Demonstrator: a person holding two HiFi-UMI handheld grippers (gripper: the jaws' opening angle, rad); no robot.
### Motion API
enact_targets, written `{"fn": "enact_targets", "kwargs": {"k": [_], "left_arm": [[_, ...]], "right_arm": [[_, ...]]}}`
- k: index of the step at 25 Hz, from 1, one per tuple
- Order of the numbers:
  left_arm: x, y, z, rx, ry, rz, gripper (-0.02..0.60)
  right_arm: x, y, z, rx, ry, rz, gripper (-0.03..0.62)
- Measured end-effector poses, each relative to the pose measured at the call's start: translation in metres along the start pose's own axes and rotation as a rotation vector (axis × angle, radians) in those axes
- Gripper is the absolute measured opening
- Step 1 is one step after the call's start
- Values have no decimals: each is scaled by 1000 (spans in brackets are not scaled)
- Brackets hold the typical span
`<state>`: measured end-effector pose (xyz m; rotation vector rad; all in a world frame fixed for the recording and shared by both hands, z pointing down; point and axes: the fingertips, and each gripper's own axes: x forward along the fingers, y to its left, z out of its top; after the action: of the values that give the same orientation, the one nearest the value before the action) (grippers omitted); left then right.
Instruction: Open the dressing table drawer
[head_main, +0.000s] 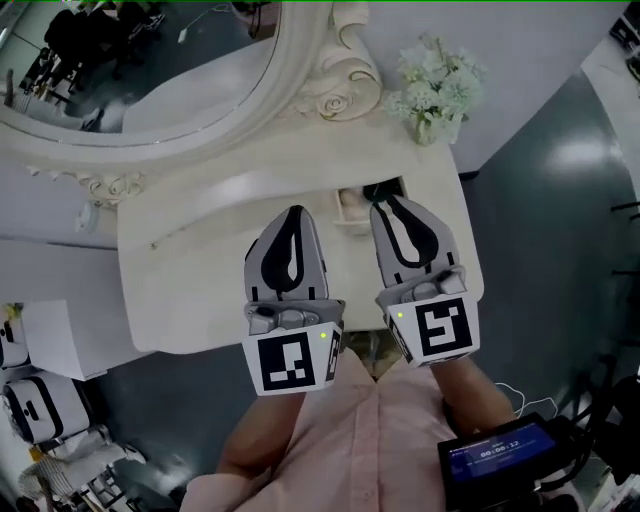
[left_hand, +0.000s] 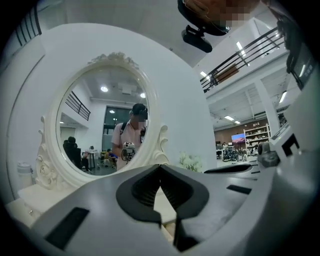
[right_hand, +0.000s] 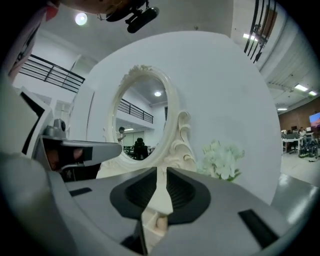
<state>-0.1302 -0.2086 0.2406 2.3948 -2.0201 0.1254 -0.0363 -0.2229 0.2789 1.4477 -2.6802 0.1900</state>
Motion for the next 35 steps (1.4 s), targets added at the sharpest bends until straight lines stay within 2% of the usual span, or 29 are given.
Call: {"fn": "enact_targets", "kwargs": {"k": [4, 8, 13, 35], "left_arm": [[5, 0, 38, 34, -45, 18, 21], [8, -3, 59, 25, -105, 23, 21], [10, -4, 67, 20, -137, 26, 21], [10, 0, 67, 18, -134, 40, 21]], "right_arm": [[-2, -1, 50, -26, -85, 16, 40], [-6, 0, 76, -60, -145, 14, 26], [-6, 2, 84, -90, -170, 16, 23], [-4, 7, 96, -106, -210, 27, 18]]}}
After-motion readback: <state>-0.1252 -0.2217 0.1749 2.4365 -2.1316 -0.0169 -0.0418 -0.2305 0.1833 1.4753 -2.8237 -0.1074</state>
